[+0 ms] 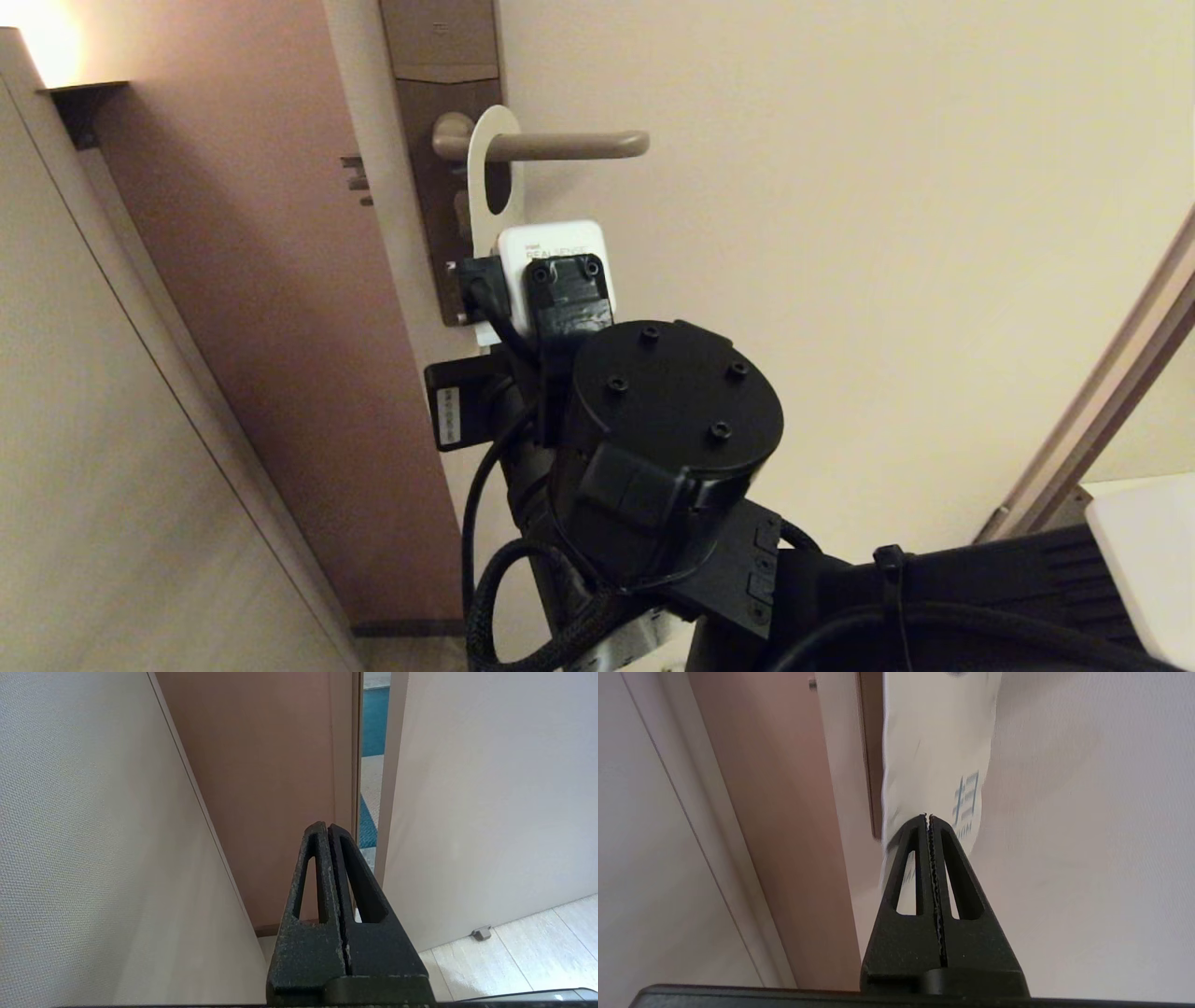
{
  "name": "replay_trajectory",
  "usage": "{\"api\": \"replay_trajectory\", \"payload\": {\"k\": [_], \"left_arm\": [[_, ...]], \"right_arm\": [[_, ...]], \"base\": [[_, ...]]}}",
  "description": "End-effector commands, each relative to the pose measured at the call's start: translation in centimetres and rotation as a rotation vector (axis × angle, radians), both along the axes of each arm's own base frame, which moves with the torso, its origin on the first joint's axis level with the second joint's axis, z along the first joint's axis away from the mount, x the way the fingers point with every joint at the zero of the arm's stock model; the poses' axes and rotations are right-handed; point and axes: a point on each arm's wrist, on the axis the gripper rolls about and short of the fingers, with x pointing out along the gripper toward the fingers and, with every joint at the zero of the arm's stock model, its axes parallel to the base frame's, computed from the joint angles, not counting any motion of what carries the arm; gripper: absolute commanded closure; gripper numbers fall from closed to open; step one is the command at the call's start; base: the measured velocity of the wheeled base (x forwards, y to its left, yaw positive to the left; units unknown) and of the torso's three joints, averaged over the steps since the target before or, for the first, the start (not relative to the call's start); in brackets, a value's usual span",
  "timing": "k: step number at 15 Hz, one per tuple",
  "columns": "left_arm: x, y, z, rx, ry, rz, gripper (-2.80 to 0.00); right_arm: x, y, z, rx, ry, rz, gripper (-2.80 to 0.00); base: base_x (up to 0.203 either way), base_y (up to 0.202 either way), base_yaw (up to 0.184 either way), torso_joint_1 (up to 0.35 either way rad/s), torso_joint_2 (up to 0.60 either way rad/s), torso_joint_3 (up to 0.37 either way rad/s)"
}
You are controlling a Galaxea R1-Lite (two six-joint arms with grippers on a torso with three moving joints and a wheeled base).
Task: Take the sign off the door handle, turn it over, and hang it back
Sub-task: Hang the sign back with the other side facing out
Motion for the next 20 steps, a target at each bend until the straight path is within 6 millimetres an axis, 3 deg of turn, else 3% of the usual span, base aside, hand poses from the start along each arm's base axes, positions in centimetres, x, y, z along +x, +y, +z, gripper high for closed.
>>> {"api": "replay_trajectory", "payload": {"k": [1,5,20], "left_arm": [[0.0,0.0,0.0,0.0,0.002,0.0,0.0],[0.0,0.0,0.0,0.0,0.002,0.0,0.0],[0.0,0.0,0.0,0.0,0.003,0.0,0.0]], "right_arm": [[0.3,0.4,0.3,0.016,-0.013,-0.006,0.0],[0.7,1.5,1.2,0.021,-0.071,0.006,0.0],[1.3,4.2,-0.1,-0.002,-0.137,0.048,0.0]], "base": [[0.0,0.0,0.0,0.0,0.0,0.0],[0.0,0.0,0.0,0.0,0.0,0.0],[0.0,0.0,0.0,0.0,0.0,0.0]]}}
